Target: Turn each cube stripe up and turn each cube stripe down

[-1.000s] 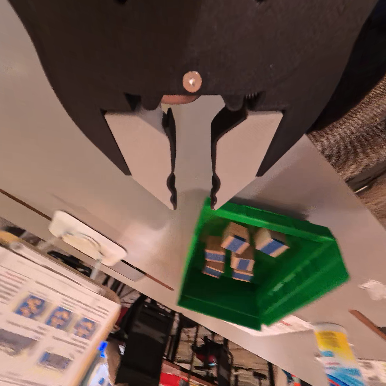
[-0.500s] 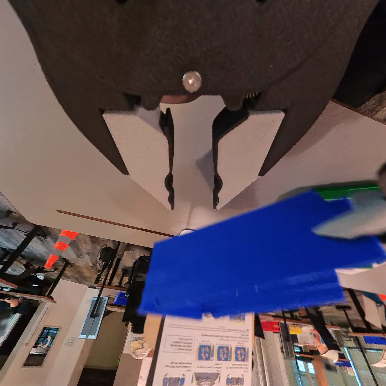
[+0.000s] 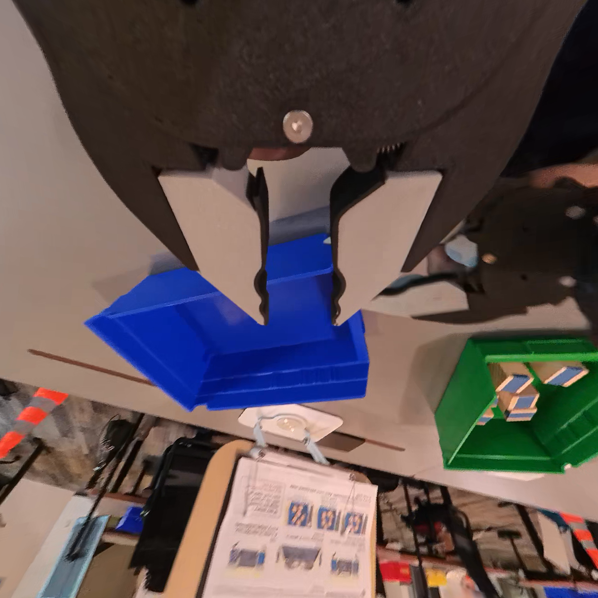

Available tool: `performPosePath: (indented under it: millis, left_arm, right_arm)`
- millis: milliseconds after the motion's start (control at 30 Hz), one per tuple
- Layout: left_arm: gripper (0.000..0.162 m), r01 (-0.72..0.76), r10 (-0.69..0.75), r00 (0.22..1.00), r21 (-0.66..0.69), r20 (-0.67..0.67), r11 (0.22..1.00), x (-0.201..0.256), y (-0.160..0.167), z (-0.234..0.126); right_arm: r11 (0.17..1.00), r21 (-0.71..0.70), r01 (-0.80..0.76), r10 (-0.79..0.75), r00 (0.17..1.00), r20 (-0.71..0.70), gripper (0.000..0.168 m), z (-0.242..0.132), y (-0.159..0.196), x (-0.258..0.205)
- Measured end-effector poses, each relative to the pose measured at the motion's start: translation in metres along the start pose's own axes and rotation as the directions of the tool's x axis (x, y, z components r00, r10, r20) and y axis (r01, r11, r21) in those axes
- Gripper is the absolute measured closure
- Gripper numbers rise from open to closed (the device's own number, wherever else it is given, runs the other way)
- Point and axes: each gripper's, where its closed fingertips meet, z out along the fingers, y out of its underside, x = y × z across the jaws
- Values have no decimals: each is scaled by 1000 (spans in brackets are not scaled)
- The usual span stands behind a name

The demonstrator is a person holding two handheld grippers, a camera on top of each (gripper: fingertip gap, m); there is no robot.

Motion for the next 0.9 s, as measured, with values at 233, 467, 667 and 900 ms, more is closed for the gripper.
performPosePath:
  millis: [233,467,667,900]
  left_arm:
    - [93,86,-85,996,-38,29,996,-62,44,-108]
    - [93,148,-84,938,-168,338,975,-173,129,-195]
    - [93,219,-119,861,-149,494,964,-225,164,-233]
    - [101,253,-86,740,-157,668,955,-288,193,-270]
  right_arm:
    - [978,-194,74,-26,971,240,132,49,51,-86]
    - [933,-344,101,-97,995,30,168,71,94,-38]
    - [933,-355,-55,-66,945,-322,162,43,103,84]
    - [949,-284,-134,-16,884,-467,143,3,95,148]
